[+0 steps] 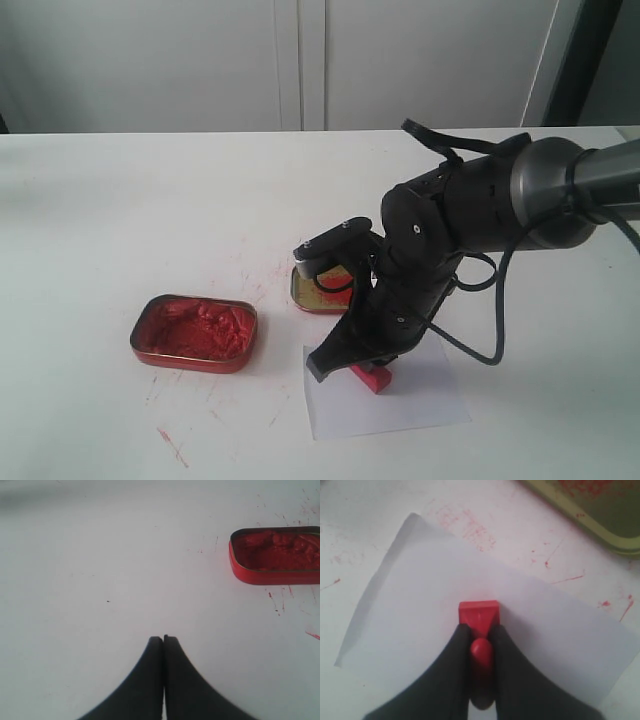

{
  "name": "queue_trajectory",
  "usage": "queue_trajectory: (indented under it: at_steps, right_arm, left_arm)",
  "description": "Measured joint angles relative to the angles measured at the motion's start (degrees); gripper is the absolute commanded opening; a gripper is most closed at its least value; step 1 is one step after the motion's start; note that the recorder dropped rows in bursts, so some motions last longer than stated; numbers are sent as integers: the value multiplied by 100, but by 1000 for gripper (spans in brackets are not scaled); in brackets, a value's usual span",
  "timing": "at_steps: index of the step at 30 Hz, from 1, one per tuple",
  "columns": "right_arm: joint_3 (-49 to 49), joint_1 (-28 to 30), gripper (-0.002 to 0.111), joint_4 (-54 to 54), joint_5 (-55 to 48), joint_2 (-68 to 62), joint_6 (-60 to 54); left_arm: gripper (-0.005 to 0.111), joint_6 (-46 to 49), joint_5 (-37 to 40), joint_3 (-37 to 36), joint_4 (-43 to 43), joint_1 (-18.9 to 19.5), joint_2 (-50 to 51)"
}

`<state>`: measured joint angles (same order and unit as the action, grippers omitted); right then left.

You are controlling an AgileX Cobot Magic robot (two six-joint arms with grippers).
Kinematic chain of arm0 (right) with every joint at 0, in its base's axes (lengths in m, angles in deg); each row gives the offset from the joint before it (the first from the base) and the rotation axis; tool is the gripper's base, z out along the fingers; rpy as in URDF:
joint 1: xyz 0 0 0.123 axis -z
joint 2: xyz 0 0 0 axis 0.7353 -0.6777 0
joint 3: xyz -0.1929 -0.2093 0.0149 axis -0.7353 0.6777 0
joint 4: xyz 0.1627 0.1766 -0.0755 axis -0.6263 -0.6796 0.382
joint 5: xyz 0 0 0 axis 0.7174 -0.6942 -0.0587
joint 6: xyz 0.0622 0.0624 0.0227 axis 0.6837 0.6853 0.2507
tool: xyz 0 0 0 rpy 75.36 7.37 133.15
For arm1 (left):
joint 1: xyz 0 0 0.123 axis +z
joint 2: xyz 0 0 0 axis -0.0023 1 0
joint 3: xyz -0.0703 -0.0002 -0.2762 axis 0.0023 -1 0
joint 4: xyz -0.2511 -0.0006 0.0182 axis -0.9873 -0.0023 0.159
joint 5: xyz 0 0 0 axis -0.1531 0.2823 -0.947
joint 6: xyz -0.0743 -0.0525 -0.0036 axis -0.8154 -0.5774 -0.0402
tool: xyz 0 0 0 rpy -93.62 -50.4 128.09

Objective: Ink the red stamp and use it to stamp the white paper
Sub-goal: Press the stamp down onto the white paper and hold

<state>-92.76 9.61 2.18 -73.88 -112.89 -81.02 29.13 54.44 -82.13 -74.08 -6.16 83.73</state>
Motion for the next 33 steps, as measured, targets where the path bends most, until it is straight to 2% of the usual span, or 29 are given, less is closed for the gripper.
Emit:
queue_trajectory:
  at_steps: [23,33]
  right_arm:
    - [0,0,0,0,0,-12,0]
    - [0,0,0,0,0,-12,-436]
  left_arm:
    - [0,0,0,0,0,0,0]
    - [0,0,0,0,0,0,0]
